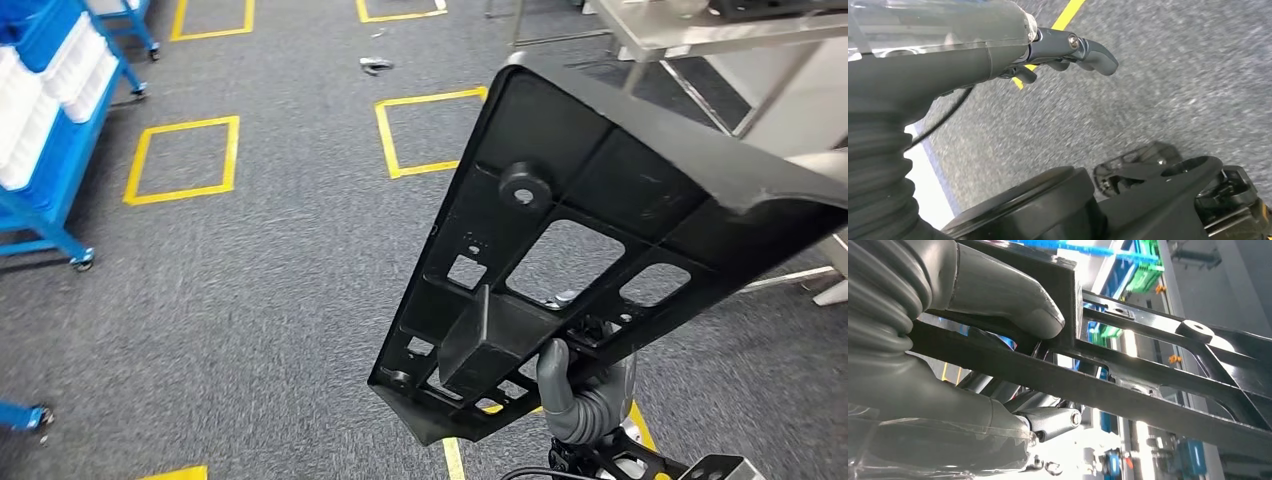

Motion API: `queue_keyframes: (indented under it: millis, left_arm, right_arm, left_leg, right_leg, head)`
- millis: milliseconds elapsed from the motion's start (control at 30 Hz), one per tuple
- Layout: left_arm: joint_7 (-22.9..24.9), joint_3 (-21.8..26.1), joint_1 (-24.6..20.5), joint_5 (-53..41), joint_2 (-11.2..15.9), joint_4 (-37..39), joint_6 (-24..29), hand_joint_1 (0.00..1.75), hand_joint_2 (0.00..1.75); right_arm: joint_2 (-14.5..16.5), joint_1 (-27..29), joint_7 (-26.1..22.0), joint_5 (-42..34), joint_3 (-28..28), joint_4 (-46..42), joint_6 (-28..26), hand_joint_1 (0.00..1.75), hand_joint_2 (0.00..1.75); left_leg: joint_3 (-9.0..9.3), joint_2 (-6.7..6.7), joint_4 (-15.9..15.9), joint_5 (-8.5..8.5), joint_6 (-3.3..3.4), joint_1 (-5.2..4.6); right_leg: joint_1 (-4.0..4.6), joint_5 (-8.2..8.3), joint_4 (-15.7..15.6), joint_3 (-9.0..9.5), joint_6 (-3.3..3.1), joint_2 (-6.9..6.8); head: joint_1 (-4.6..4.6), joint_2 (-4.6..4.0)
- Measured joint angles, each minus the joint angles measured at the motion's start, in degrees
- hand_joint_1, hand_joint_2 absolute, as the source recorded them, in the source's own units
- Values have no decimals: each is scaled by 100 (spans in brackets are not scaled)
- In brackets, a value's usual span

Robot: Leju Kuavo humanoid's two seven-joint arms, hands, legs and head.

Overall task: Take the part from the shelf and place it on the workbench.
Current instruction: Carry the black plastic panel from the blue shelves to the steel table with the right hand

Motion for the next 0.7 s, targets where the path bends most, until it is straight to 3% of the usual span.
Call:
queue_keyframes:
  millis: [67, 133, 200, 267, 333, 400, 467, 500, 533, 567, 633, 700]
  left_arm:
    - [9, 0, 9, -6, 3, 0, 0, 0, 175]
    - [15, 1, 44, -12, 8, 1, 0, 0, 175]
    - [11, 2, 60, -15, 10, 2, -1, 0, 175]
    - [8, 2, 54, -24, 2, 2, -3, 0, 175]
    - [7, 3, 55, -28, -9, 1, -4, 0, 175]
    - [2, 4, 66, -28, -10, 0, -6, 0, 175]
    - [-2, 4, 74, -28, -8, 0, -11, 0, 175]
    - [-1, 4, 76, -29, -8, 0, -14, 0, 175]
    - [0, 4, 77, -30, -7, 0, -15, 0, 175]
    - [1, 4, 78, -31, -7, 0, -15, 0, 175]
    - [5, 4, 87, -39, -8, 0, -15, 0, 175]
    - [10, 4, 99, -47, -8, 0, -14, 0, 175]
  right_arm:
    - [1, 0, -1, 1, 0, 3, 0, 175, 175]
    - [3, -1, -5, 1, 0, 3, 0, 175, 175]
    - [9, 2, -16, 1, -1, 3, 9, 175, 175]
    - [13, 10, -22, 2, -2, 3, 29, 175, 175]
    - [13, 4, -23, 2, -2, 2, 46, 175, 175]
    - [13, -13, -25, 2, -3, 7, 63, 175, 175]
    - [13, -20, -26, 2, -4, 28, 75, 175, 175]
    - [13, -20, -25, 2, -4, 40, 76, 175, 175]
    - [13, -22, -25, 2, -4, 50, 76, 175, 175]
    - [13, -27, -24, 2, -4, 55, 76, 175, 175]
    - [13, -57, -25, 1, -4, 57, 74, 175, 175]
    - [13, -88, -26, 1, -4, 59, 66, 175, 175]
  left_leg:
    - [183, -51, -506, 428, 3, 21]
    - [435, -263, -1170, 709, 27, 51]
    - [531, -401, -1436, 703, 86, 51]
    - [549, -330, -1502, 720, 171, 49]
    - [568, -222, -1557, 761, 244, 64]
    - [579, -93, -1581, 775, 278, 61]
    - [580, 46, -1579, 766, 285, 53]
    - [586, 112, -1578, 757, 285, 52]
    - [600, 173, -1577, 744, 282, 51]
    - [624, 229, -1577, 727, 273, 51]
    - [672, 327, -1575, 683, 234, 32]
    - [701, 420, -1584, 646, 179, 0]
  right_leg:
    - [-7, -16, 38, 9, 18, 158]
    - [-5, -27, 91, -21, 65, 300]
    - [-11, -2, 113, -89, 136, 403]
    - [-20, 31, 104, -133, 211, 444]
    - [-12, -70, 251, -206, 273, 255]
    - [-18, -380, 819, -472, 325, -4]
    - [-42, -620, 1481, -800, 360, -87]
    - [-52, -600, 1592, -859, 369, -104]
    - [-58, -477, 1484, -804, 368, -128]
    - [-58, -282, 1179, -645, 355, -181]
    - [-2, -3, 432, -260, 291, -446]
    - [65, 30, 95, -105, 217, -617]
  head:
    - [0, 0]
    - [-1, 0]
    - [0, 0]
    - [2, 0]
    - [28, 0]
    - [57, 0]
    - [61, 0]
    - [61, 0]
    - [62, 0]
    - [62, 0]
    - [63, 0]
    - [62, 0]
